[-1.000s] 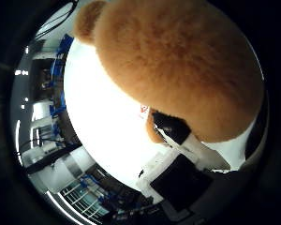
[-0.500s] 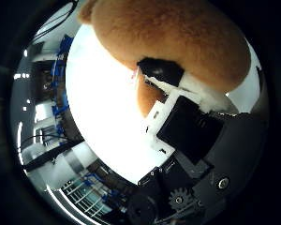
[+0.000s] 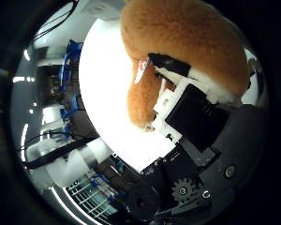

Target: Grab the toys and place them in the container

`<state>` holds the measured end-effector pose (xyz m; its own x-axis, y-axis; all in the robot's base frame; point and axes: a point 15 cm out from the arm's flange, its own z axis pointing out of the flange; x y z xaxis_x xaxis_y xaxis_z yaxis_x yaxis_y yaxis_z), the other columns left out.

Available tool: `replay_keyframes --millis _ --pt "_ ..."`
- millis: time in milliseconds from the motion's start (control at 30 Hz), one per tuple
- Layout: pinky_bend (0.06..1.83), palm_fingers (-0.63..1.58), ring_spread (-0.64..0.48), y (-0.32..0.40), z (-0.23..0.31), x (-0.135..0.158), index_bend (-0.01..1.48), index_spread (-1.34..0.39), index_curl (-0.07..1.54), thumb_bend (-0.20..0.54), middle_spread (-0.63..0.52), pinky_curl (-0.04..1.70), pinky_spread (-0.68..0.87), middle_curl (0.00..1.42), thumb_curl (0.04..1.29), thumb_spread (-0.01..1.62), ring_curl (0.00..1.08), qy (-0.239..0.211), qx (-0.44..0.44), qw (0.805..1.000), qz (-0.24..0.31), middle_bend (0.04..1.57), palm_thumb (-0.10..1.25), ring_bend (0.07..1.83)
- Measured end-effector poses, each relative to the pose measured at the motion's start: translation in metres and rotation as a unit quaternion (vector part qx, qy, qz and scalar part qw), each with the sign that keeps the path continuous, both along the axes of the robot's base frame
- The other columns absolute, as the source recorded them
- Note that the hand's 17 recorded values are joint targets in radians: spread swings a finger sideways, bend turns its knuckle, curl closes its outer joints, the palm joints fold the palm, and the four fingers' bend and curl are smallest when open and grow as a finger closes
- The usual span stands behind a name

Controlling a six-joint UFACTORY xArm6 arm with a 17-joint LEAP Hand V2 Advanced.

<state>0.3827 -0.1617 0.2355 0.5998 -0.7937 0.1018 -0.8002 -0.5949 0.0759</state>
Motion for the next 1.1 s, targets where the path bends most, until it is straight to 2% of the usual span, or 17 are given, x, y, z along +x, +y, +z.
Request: replay_keyframes --millis 233,567,767,1100 --pt "1.32 1.04 -0.26 0.007 0.050 0.005 1.05 -0.26 0.93 -0.014 -0.18 0.91 -0.20 0.89 0.52 1.00 0.80 -0.025 0.015 0.999 -0.016 1.30 1.07 1.35" --pt "1.24 1.04 -0.27 0.015 0.157 0.025 1.04 -0.25 0.93 -0.014 -0.17 1.03 -0.20 0.89 0.58 0.99 0.85 -0.087 0.028 0.995 -0.031 1.30 1.05 1.32" --pt "1.21 1.05 -0.27 0.044 0.218 0.055 1.03 -0.25 0.94 -0.014 -0.17 1.08 -0.21 0.89 0.61 0.99 0.87 -0.143 0.035 0.989 -0.033 1.30 1.05 1.30" --pt "1.16 1.05 -0.28 0.140 0.238 0.105 1.01 -0.26 0.95 -0.016 -0.17 1.15 -0.22 0.89 0.65 0.98 0.90 -0.182 0.105 0.977 -0.022 1.29 1.05 1.28"
